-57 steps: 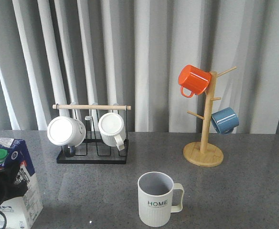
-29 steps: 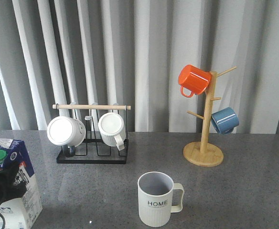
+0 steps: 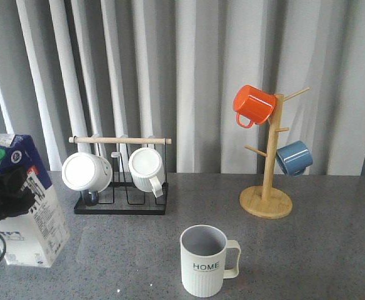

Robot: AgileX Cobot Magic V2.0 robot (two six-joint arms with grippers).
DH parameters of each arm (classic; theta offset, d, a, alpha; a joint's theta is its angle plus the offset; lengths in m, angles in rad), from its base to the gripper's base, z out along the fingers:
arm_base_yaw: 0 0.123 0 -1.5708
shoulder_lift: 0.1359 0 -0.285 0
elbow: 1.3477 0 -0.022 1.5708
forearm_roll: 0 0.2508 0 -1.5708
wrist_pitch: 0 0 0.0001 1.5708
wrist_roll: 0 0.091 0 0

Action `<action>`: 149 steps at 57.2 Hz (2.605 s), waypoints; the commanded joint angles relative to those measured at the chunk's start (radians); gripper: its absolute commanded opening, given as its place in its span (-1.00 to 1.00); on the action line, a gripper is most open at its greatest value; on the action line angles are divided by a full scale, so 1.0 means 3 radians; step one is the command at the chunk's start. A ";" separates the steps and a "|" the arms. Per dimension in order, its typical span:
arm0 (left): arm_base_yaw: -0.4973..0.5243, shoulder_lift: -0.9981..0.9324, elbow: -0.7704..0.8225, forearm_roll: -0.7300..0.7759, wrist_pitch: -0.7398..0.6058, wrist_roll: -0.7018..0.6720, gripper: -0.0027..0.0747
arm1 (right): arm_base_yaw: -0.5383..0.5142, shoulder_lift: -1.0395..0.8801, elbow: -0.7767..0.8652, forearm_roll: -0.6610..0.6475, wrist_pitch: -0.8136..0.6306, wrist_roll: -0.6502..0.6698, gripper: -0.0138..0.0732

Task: Place milk next to cup
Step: 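Carry the milk carton with the left gripper beside the HOME mug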

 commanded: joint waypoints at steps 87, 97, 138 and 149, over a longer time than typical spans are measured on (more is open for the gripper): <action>-0.2156 0.1802 -0.1163 -0.3221 -0.2098 0.2436 -0.23 | -0.0024 -0.0011 -0.0091 -0.0032 -0.0241 -0.0024 -0.70; -0.2156 0.1837 -0.1168 -0.3290 -0.2174 0.2436 -0.23 | -0.0024 -0.0011 -0.0091 -0.0032 -0.0241 -0.0024 -0.70; -0.2156 0.1843 -0.1168 -0.3281 -0.2040 0.2435 -0.23 | -0.0024 -0.0011 -0.0091 -0.0032 -0.0241 -0.0024 -0.70; -0.2148 0.1843 -0.1168 -0.3283 -0.2066 0.2435 -0.23 | -0.0024 -0.0011 -0.0091 -0.0032 -0.0241 -0.0024 -0.70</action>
